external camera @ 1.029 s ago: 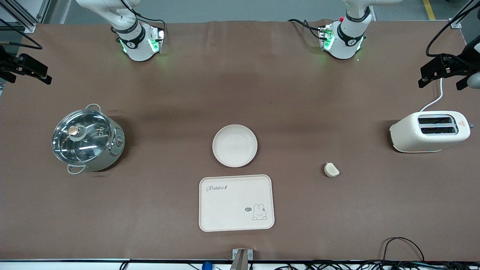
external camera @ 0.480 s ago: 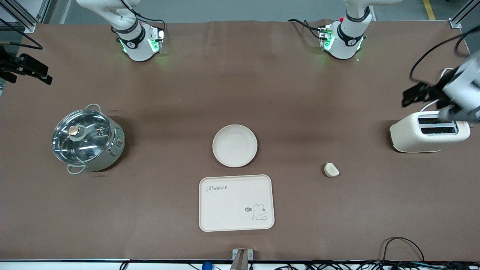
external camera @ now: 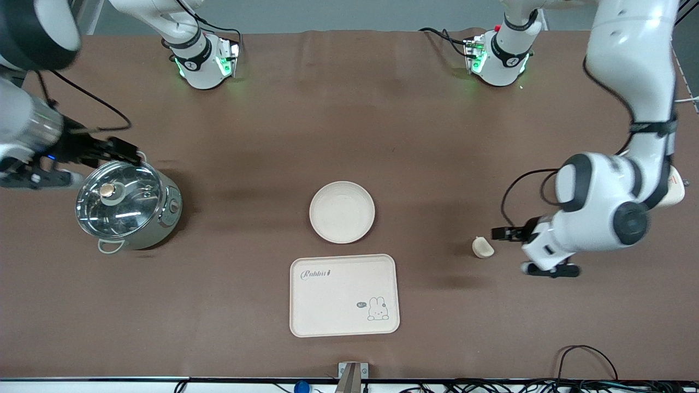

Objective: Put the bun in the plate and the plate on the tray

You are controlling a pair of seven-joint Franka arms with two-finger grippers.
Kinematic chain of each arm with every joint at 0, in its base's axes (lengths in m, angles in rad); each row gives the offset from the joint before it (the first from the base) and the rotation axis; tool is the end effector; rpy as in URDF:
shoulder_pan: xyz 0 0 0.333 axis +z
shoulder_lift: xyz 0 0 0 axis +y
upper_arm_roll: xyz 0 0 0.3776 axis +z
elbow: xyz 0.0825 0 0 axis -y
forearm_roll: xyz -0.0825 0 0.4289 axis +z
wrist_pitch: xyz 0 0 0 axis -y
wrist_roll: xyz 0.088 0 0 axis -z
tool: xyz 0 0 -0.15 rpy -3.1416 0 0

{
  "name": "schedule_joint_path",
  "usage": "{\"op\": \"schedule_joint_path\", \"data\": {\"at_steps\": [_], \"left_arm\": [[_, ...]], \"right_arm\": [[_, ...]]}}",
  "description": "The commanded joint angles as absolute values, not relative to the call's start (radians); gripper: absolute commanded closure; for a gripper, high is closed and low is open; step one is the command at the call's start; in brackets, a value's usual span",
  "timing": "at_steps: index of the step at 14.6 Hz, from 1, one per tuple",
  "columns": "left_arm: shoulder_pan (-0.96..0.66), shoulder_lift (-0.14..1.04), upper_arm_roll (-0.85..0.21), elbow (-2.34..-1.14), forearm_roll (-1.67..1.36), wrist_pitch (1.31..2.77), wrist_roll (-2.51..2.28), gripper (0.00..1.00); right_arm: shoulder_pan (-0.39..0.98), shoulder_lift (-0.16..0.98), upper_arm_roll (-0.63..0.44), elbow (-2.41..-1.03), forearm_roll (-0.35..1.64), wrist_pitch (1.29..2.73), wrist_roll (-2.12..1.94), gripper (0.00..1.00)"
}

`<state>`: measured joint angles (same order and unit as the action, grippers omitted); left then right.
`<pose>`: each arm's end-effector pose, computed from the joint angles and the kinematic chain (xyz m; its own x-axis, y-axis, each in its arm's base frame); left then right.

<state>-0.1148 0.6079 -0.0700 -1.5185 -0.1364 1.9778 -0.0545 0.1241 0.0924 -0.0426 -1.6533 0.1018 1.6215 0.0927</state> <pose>0.7427 -0.1456 0.2806 0.9847 -0.0684 -0.1603 -0.0448 -0.9882 0.1466 0.6192 0.0664 0.5490 0.9911 -0.0169 -0.1324 -0.0283 -0.9960 -0.0843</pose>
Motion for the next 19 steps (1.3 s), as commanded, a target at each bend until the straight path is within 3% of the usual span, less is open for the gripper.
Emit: {"op": "schedule_joint_path", "data": {"at_steps": [1, 4, 8, 9, 11, 12, 15, 17, 19], "left_arm": [[-0.164, 0.673, -0.063, -1.502, -0.137, 2.029, -0.074, 0.00], [-0.163, 0.693, -0.063, -1.618, -0.111, 2.259, -0.052, 0.00], [-0.138, 0.715, -0.064, -1.646, -0.069, 2.318, -0.025, 0.00], [-0.137, 0.715, -0.064, -1.652, -0.069, 2.336, -0.025, 0.08], [-0.135, 0.712, -0.066, -1.655, -0.074, 2.339, -0.025, 0.57], [-0.135, 0.712, -0.066, -1.655, -0.078, 2.339, -0.025, 0.73], [-0.137, 0.709, -0.081, -1.658, -0.081, 2.339, -0.028, 0.96], [-0.141, 0.706, -0.086, -1.661, -0.081, 2.339, -0.040, 1.00], [-0.155, 0.696, -0.103, -1.638, -0.081, 2.327, -0.064, 1.00]], "right_arm": [[0.188, 0.081, -0.044, -1.791, 0.152, 1.768, 0.172, 0.00], [0.271, 0.083, -0.044, -1.951, 0.293, 1.961, 0.230, 0.00], [0.397, 0.101, -0.044, -2.078, 0.386, 2.138, 0.279, 0.00], [0.431, 0.112, -0.044, -2.101, 0.432, 2.170, 0.279, 0.00], [0.515, 0.153, -0.044, -2.166, 0.463, 2.320, 0.323, 0.00], [0.547, 0.184, -0.044, -2.175, 0.469, 2.380, 0.359, 0.00], [0.627, 0.334, -0.044, -2.140, 0.604, 2.601, 0.419, 0.00], [0.638, 0.444, -0.046, -2.091, 0.621, 2.709, 0.417, 0.00], [0.630, 0.520, -0.048, -2.014, 0.618, 2.707, 0.402, 0.01]]}}
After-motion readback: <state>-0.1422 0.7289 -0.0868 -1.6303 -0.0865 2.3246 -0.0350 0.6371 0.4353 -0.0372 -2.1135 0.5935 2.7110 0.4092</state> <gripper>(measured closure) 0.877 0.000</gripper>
